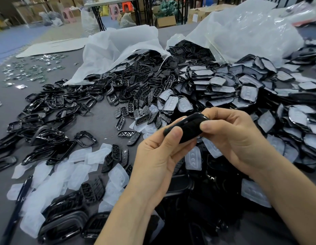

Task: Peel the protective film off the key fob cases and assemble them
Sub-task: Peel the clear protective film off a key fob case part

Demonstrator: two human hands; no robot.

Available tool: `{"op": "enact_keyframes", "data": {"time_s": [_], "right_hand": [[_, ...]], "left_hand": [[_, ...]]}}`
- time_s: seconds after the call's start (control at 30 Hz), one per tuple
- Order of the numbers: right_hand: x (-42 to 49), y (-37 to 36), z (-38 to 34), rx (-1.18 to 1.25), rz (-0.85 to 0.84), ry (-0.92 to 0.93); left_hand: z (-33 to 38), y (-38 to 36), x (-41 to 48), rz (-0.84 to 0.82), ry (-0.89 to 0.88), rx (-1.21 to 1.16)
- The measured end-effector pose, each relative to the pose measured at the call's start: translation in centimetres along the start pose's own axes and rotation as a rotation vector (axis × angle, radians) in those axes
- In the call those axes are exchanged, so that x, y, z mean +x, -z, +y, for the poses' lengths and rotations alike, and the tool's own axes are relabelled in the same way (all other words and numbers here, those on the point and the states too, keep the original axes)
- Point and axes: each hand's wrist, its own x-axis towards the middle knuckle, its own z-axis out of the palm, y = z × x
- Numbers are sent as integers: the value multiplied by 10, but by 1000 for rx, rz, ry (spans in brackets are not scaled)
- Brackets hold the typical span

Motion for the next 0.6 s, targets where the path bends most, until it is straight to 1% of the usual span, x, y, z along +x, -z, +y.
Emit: {"op": "enact_keyframes", "data": {"time_s": [0.1,0.2,0.27,0.33,0.37,0.4,0.5,0.53,0.6], "right_hand": [[0,-1,0,76,-10,-20],[0,0,0,103,8,-39],[0,2,-1,118,48,-55],[0,3,-2,152,64,-83],[1,3,-1,170,59,-101],[1,4,-2,180,49,-120],[2,10,-3,142,10,-174],[3,12,-4,100,5,-171],[3,17,-4,-45,19,-140]], "left_hand": [[3,1,-2,-66,37,-49],[5,1,-2,-115,34,-49],[5,-1,-3,-136,-27,54],[4,-3,-4,-141,-132,186],[4,-4,-4,-138,-200,268],[3,-2,-4,-122,-301,404],[0,5,-1,-76,-646,1011],[-2,8,0,-70,-736,1181],[-6,10,1,-67,-816,1364]]}}
